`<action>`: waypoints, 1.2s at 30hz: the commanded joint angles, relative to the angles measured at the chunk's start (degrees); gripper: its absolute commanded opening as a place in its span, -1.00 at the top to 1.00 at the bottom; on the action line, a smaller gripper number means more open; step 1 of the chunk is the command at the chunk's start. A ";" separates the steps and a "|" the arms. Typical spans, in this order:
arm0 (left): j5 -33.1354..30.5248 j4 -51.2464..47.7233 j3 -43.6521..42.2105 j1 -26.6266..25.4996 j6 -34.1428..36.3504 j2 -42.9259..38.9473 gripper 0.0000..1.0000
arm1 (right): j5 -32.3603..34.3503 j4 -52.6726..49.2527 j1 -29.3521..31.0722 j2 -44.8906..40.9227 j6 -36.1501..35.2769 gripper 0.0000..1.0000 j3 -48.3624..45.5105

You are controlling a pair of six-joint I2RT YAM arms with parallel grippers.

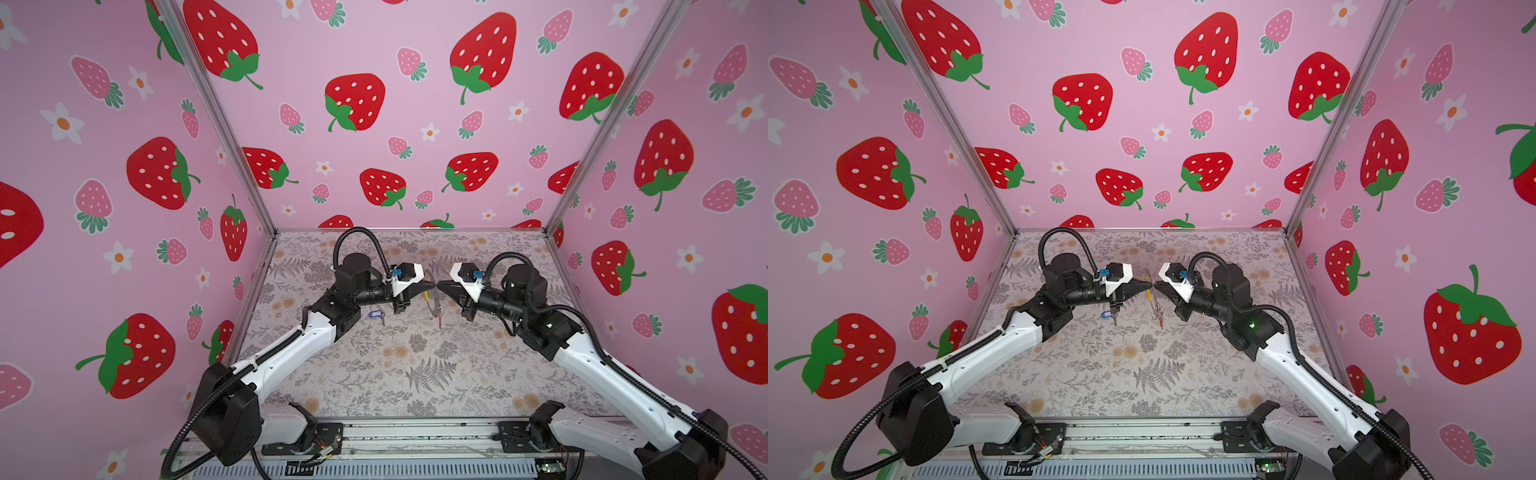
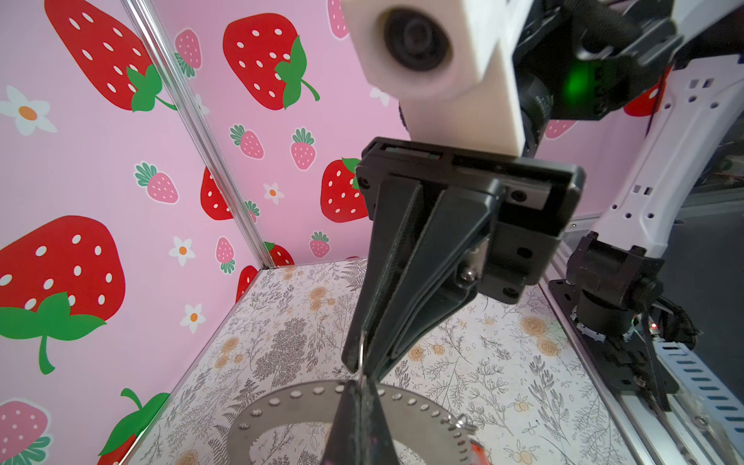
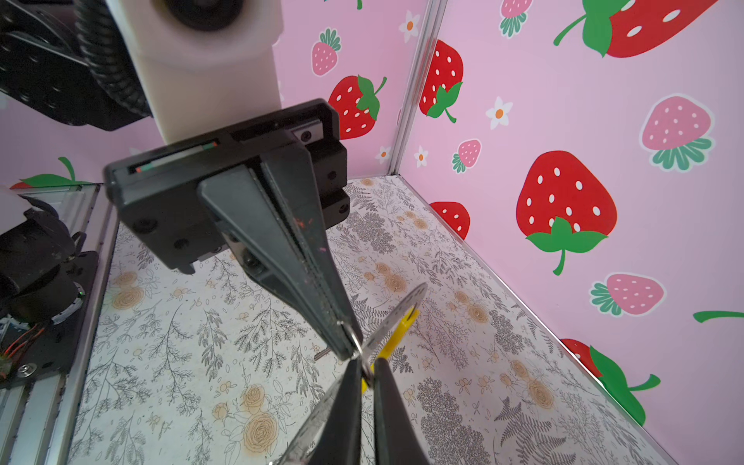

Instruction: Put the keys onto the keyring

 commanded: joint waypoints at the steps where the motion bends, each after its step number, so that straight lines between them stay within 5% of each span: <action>1: 1.65 -0.48 1.27 -0.21 1.62 -0.59 1.00 | 1.31 3.42 -0.48 0.32 4.62 0.86 -0.01; 11: -2.17 -0.30 1.39 -0.54 1.61 -0.93 1.00 | 3.55 6.31 -0.48 -1.63 7.73 0.72 -1.97; 36: -3.73 -5.32 4.38 -3.35 6.24 0.57 1.00 | 4.76 10.29 -0.48 0.23 11.37 0.93 -2.43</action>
